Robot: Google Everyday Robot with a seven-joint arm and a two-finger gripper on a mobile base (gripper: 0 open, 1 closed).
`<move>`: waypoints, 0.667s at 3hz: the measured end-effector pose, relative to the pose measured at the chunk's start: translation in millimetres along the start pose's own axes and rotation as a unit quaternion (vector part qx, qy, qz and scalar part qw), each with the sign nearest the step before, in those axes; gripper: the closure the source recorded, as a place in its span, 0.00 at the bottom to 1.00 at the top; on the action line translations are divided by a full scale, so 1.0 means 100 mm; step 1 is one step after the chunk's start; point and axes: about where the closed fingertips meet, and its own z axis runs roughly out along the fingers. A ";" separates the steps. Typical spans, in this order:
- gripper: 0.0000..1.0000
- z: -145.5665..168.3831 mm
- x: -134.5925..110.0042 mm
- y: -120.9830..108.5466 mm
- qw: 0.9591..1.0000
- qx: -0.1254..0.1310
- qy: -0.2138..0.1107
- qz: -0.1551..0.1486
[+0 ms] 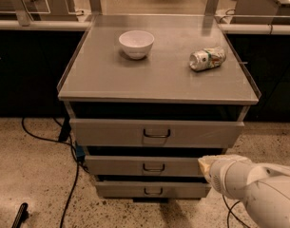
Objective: Open top drawer
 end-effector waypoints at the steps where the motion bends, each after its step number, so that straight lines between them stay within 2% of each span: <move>1: 1.00 0.05 -0.08 -0.04 0.999 0.003 -0.036 0.014; 2: 1.00 0.08 -0.23 -0.21 0.994 0.010 -0.100 0.050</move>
Offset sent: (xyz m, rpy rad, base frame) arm 0.0806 0.0154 -0.0057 0.2429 -0.3813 -0.1587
